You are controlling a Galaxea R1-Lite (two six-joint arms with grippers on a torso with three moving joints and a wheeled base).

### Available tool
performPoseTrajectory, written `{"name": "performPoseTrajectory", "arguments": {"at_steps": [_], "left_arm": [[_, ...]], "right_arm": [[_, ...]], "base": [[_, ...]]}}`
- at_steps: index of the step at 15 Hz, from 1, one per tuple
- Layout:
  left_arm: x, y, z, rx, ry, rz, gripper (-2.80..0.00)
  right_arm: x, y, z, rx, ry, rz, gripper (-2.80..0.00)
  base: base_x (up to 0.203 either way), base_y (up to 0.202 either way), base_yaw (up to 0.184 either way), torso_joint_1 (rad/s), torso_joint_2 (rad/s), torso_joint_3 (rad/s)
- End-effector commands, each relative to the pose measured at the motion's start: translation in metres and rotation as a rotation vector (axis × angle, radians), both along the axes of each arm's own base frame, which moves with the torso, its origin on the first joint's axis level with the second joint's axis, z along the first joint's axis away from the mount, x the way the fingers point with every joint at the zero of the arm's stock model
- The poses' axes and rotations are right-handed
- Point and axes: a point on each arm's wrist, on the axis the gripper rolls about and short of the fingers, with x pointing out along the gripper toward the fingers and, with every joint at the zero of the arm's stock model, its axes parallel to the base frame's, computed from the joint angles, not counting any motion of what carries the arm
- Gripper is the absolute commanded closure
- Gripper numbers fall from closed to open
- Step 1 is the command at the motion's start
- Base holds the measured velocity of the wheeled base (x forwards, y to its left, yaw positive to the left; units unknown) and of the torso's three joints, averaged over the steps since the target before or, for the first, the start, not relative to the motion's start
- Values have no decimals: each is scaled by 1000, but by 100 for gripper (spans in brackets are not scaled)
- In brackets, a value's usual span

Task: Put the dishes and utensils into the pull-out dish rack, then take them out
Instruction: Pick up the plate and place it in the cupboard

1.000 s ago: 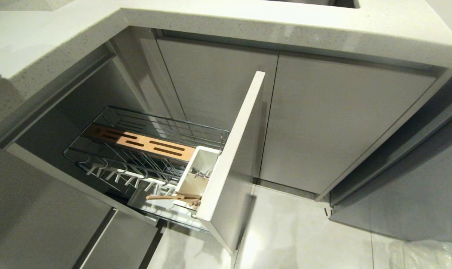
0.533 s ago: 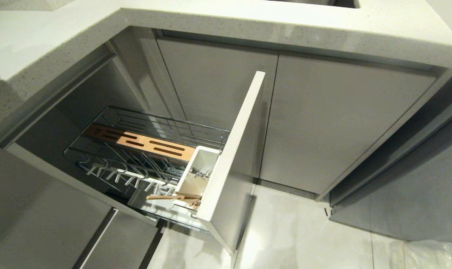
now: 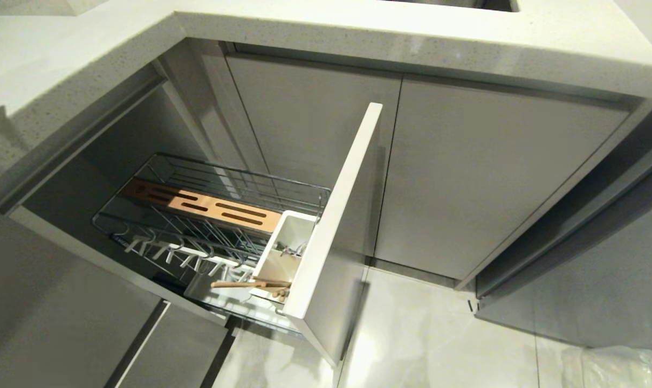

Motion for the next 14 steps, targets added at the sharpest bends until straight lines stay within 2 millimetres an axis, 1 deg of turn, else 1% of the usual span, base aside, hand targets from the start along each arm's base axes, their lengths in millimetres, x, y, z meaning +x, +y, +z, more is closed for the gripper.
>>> {"name": "performPoseTrajectory", "arguments": {"at_steps": [1, 4, 7, 11, 14], "left_arm": [[-16, -6, 7, -5, -46, -36, 0], [-35, -12, 14, -12, -106, -94, 0], [-43, -21, 29, -39, -257, -175, 0], [-56, -39, 38, -174, -385, -367, 0], [-67, -56, 37, -332, -419, -554, 0]], "right_arm": [[0, 0, 0, 0, 1, 0, 0], [0, 0, 0, 0, 1, 0, 0], [0, 0, 0, 0, 1, 0, 0], [0, 0, 0, 0, 1, 0, 0], [0, 0, 0, 0, 1, 0, 0]], "base": [[0, 0, 0, 0, 0, 0], [0, 0, 0, 0, 0, 0], [0, 0, 0, 0, 0, 0], [0, 0, 0, 0, 0, 0], [0, 0, 0, 0, 0, 0]]}}
